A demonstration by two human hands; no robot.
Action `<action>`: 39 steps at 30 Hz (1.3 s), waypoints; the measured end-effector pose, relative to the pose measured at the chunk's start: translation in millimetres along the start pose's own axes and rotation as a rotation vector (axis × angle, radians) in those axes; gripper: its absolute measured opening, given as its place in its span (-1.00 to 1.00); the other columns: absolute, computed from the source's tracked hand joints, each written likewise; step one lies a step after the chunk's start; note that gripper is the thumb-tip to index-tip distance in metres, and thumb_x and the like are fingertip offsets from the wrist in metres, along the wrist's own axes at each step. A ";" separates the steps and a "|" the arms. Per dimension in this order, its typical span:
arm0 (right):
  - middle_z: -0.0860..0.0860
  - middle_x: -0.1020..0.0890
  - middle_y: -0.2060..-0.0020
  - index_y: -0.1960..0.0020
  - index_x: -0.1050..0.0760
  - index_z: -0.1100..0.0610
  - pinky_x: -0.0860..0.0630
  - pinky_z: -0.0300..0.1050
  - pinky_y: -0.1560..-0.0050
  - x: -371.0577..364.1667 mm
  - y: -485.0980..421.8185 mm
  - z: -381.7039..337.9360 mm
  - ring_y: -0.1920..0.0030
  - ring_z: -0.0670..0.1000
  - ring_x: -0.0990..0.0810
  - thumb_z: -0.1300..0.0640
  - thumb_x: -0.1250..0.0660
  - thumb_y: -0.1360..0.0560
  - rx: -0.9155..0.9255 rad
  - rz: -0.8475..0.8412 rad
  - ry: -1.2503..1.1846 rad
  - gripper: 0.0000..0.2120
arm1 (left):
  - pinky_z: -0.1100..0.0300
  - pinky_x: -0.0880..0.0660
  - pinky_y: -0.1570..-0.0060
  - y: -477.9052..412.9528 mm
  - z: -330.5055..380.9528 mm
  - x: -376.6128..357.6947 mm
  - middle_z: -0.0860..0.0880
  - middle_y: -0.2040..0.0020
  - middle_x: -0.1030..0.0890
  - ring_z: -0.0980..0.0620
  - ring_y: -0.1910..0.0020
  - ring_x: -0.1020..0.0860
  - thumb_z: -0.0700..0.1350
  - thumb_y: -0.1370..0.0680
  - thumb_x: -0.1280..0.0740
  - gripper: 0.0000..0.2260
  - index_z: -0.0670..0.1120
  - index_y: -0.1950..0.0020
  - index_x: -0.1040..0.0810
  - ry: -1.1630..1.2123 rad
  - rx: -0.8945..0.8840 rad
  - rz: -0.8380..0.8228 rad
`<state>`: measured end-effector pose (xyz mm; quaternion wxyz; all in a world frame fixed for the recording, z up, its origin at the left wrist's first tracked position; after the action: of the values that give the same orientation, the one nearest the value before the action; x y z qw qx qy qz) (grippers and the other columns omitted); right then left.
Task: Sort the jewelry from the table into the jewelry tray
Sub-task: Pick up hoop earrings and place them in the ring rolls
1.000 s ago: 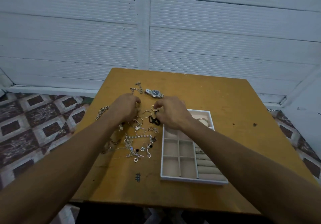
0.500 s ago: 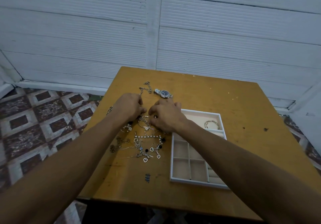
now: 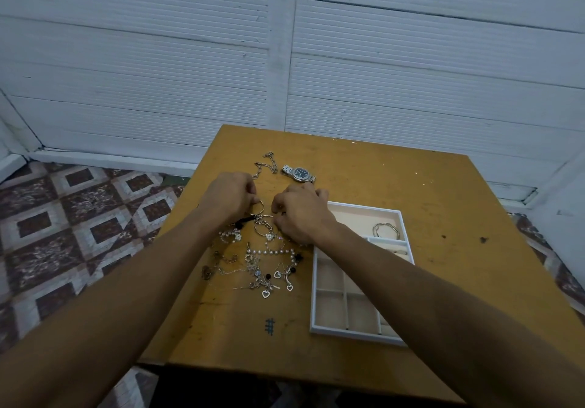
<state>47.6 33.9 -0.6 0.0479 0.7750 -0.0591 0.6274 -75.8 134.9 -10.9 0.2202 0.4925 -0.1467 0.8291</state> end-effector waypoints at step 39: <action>0.14 -0.63 -0.06 -0.13 -0.56 0.22 -0.51 -0.08 -0.02 33.7 20.2 -5.2 -0.04 0.10 -0.59 0.18 -0.27 -0.58 0.088 0.026 -0.161 -0.81 | 0.19 -0.33 0.20 22.5 2.1 22.9 -0.05 0.07 -0.56 0.02 0.13 -0.47 -0.13 -0.60 -0.21 -0.84 -0.13 0.01 -0.57 -0.054 -0.038 0.089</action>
<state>46.3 13.6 33.4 0.0010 0.8234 -0.0451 0.5657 -95.3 119.6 9.7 0.1884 0.5036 -0.1899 0.8215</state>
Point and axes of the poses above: each hand's wrist, its own y-axis away from the middle knuckle, its own x-axis out of the back of the hand, z = x × y, the point moved 1 cm from there along -y, towards the middle knuckle
